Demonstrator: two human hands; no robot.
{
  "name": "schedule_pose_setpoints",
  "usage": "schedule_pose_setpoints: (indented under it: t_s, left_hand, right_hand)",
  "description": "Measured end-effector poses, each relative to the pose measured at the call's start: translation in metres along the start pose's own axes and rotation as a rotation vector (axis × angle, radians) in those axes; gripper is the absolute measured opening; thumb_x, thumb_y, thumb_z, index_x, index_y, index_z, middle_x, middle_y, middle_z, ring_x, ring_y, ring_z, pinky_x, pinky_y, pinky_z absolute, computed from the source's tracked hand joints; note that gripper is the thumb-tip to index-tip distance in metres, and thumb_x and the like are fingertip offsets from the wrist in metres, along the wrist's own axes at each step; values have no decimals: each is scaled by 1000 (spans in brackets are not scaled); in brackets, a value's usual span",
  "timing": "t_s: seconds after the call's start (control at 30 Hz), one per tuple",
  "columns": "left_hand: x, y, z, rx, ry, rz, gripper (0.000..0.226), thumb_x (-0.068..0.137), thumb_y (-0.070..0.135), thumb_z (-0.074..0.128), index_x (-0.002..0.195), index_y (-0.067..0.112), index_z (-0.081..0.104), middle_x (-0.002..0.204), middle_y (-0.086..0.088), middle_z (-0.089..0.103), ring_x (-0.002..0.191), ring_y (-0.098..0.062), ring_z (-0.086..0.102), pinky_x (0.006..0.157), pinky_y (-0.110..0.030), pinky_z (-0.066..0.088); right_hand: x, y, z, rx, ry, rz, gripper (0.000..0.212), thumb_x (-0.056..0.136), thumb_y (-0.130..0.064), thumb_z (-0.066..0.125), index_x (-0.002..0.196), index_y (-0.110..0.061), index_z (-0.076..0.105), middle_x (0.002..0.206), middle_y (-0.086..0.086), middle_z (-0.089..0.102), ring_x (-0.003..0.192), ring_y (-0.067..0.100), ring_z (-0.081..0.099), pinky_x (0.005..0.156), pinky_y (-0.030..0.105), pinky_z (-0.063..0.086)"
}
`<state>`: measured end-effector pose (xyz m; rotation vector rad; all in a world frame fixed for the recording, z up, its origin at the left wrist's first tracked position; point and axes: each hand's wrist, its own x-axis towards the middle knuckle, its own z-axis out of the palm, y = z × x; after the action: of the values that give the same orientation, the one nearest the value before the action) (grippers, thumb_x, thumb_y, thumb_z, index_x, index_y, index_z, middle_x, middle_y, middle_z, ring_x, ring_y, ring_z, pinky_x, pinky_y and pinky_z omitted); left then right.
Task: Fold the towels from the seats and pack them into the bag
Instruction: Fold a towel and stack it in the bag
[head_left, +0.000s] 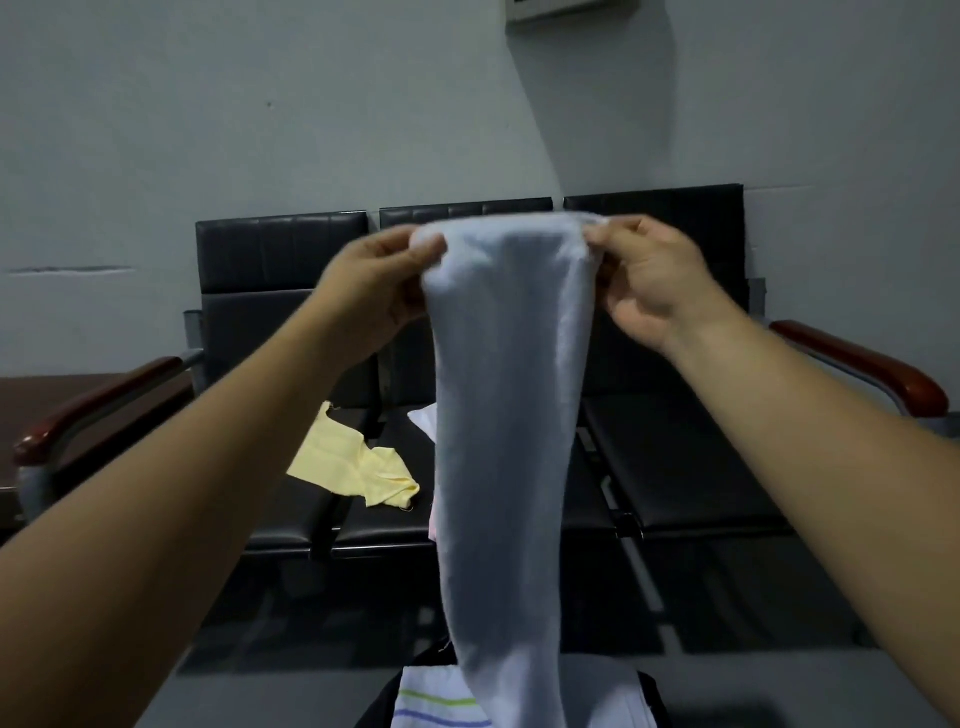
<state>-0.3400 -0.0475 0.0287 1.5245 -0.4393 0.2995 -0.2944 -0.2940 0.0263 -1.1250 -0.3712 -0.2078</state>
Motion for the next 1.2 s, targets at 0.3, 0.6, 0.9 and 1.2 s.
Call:
schedule_pose_setpoints:
  t_s: [0.3,0.6,0.9,1.2]
  left_hand:
    - [3,-6,-3,546,148,-30,17,94,19,70,109,11,73,100,-10,74,95,-20,72,85,-34,62]
    - [-5,-7,22,381,56,-4,10,95,18,67,102,14,71,98,-7,72,96,-21,71,86,-34,60]
    - [-24,-56,15,-19,-208,-212,45,94,17,65,134,-1,54,124,-17,67,111,-30,68,93,-40,57]
    - [-56,-99,24,2,-345,-495,23,93,5,61,113,-2,68,107,-15,75,96,-25,73,82,-33,59]
  right_hand:
    - [15,15,-26,-582,-97,-7,11,90,-13,74,101,-14,76,93,0,75,89,9,69,81,25,51]
    - [-16,39,8,-125,-504,245,13,83,-12,73,95,-16,70,94,7,70,87,27,65,82,46,55]
    - [-13,31,23,22,-313,202,6,90,-2,68,95,-6,68,91,8,72,84,21,71,73,31,60]
    - [13,43,0,-195,-72,330,13,92,-5,68,104,0,70,95,16,75,91,29,75,73,37,62]
